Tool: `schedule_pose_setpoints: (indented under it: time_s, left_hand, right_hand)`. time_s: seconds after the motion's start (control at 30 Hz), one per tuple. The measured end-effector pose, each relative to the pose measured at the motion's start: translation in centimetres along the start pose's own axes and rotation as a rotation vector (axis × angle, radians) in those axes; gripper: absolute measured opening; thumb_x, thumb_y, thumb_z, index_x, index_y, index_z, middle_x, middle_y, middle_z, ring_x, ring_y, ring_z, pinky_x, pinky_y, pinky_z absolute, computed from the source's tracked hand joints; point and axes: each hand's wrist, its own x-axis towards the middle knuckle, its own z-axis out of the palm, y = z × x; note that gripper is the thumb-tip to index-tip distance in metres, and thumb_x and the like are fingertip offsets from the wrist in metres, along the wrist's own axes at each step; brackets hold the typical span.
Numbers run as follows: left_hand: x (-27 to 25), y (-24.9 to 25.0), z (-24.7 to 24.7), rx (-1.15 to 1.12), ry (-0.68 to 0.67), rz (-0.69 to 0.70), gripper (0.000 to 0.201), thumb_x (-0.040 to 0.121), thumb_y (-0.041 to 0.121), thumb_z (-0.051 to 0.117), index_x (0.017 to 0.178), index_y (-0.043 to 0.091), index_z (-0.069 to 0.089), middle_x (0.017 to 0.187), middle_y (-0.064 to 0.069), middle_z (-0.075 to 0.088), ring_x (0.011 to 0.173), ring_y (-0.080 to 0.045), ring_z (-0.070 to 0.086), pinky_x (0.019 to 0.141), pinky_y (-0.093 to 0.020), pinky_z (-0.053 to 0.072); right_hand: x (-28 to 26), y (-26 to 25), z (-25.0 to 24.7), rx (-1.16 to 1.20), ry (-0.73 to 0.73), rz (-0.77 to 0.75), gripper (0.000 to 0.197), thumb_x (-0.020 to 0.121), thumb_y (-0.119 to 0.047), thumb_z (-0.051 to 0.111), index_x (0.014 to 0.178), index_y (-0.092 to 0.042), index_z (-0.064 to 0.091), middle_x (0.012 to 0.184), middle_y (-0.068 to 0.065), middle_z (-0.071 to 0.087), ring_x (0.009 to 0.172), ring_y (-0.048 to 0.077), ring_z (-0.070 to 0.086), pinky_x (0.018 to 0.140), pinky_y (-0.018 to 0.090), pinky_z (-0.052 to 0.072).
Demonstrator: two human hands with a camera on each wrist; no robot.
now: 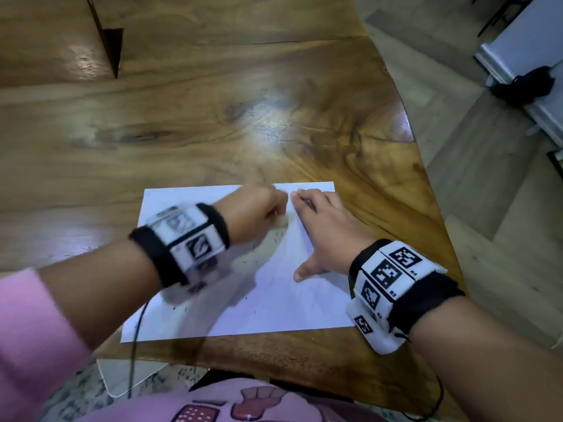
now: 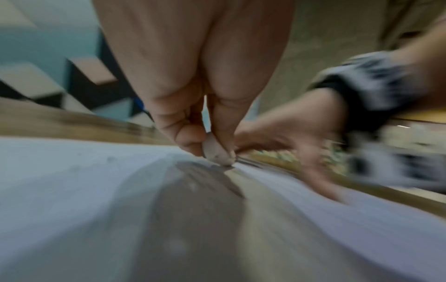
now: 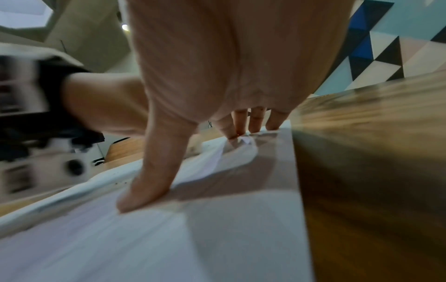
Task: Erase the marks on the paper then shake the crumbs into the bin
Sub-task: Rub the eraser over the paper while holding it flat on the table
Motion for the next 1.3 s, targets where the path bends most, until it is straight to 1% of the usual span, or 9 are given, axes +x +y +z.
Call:
schedule_pose_setpoints:
  time_s: [0.1, 0.2, 0.3, 0.5, 0.6, 0.7, 0.9, 1.07, 1.3]
  left_hand:
    - [1.0, -0.1, -0.3, -0.011, 0.006, -0.049, 0.003, 0.078, 0.006, 0.056, 0.077, 0.004, 0.058, 0.075, -0.008, 0.055, 0.071, -0.022, 0.045, 0.065, -0.027, 0.033]
    - [-3.6, 0.3, 1.2, -0.030, -0.125, 0.089, 0.009, 0.076, 0.011, 0.051, 0.067, 0.011, 0.054, 0.070, -0.005, 0.053, 0.067, -0.020, 0.046, 0.063, -0.029, 0.036]
    - [-7.5, 0.7, 2.8, -0.049, -0.247, 0.138, 0.010, 0.079, 0.014, 0.051, 0.072, 0.013, 0.058, 0.078, -0.006, 0.057, 0.072, -0.021, 0.052, 0.064, -0.031, 0.040]
    - [-4.0, 0.4, 2.1, -0.054, -0.064, 0.106, 0.016, 0.079, 0.007, 0.057, 0.065, 0.013, 0.052, 0.067, 0.002, 0.042, 0.066, -0.019, 0.045, 0.061, -0.028, 0.033]
    - [-8.0, 1.0, 3.6, -0.100, -0.150, 0.152, 0.021, 0.084, 0.019, 0.054, 0.064, 0.016, 0.050, 0.072, 0.002, 0.046, 0.066, -0.016, 0.047, 0.061, -0.030, 0.039]
    - [-10.1, 1.3, 4.1, -0.184, -0.238, 0.141, 0.016, 0.085, 0.025, 0.054, 0.069, 0.021, 0.050, 0.074, 0.009, 0.042, 0.066, -0.009, 0.047, 0.063, -0.023, 0.041]
    - [-5.0, 0.9, 2.5, -0.087, -0.046, 0.089, 0.009, 0.076, 0.006, 0.055, 0.068, 0.011, 0.056, 0.073, -0.004, 0.050, 0.067, -0.022, 0.050, 0.062, -0.033, 0.042]
    - [-9.2, 1.1, 3.7, -0.133, -0.192, 0.108, 0.014, 0.082, 0.018, 0.052, 0.069, 0.018, 0.054, 0.075, 0.005, 0.045, 0.069, -0.014, 0.048, 0.062, -0.027, 0.039]
    - [-5.4, 1.2, 2.7, -0.043, -0.085, 0.121, 0.010, 0.079, 0.007, 0.055, 0.070, 0.010, 0.055, 0.076, -0.009, 0.053, 0.068, -0.026, 0.052, 0.064, -0.042, 0.046]
  right_hand:
    - [-0.1, 0.0, -0.1, -0.018, -0.009, 0.000, 0.131, 0.054, -0.054, 0.083, 0.150, -0.018, 0.002, 0.153, -0.006, 0.004, 0.138, 0.016, 0.004, 0.112, 0.028, 0.018]
    - [0.0, 0.1, -0.1, -0.015, -0.014, -0.008, 0.134, 0.054, -0.053, 0.084, 0.150, -0.017, -0.001, 0.154, -0.007, 0.002, 0.140, 0.016, 0.001, 0.114, 0.027, 0.015]
    - [0.0, 0.0, -0.1, -0.001, -0.016, -0.002, 0.134, 0.053, -0.053, 0.084, 0.150, -0.018, -0.001, 0.154, -0.008, 0.001, 0.139, 0.015, 0.000, 0.113, 0.026, 0.016]
    - [0.0, 0.0, 0.0, -0.019, -0.013, -0.002, 0.134, 0.053, -0.053, 0.084, 0.150, -0.017, -0.001, 0.154, -0.006, 0.002, 0.139, 0.016, 0.002, 0.113, 0.026, 0.015]
    - [0.0, 0.1, 0.0, -0.004, -0.007, -0.003, 0.134, 0.053, -0.053, 0.084, 0.150, -0.018, -0.001, 0.154, -0.007, 0.003, 0.139, 0.015, 0.002, 0.113, 0.024, 0.013]
    - [-0.1, 0.1, -0.1, 0.004, -0.010, -0.005, 0.134, 0.054, -0.053, 0.084, 0.150, -0.018, -0.002, 0.154, -0.008, 0.002, 0.140, 0.014, 0.000, 0.113, 0.024, 0.012]
    - [0.0, 0.0, 0.0, -0.012, -0.007, -0.004, 0.133, 0.054, -0.054, 0.083, 0.150, -0.017, 0.000, 0.154, -0.007, 0.003, 0.139, 0.016, 0.002, 0.113, 0.025, 0.013]
    - [-0.1, 0.0, -0.1, 0.000, -0.008, -0.003, 0.133, 0.055, -0.053, 0.084, 0.150, -0.018, -0.002, 0.154, -0.008, 0.002, 0.140, 0.015, 0.001, 0.113, 0.025, 0.013]
    - [0.0, 0.2, 0.0, 0.013, -0.008, -0.010, 0.131, 0.055, -0.050, 0.084, 0.150, -0.017, 0.000, 0.154, -0.007, 0.002, 0.139, 0.015, 0.002, 0.112, 0.023, 0.013]
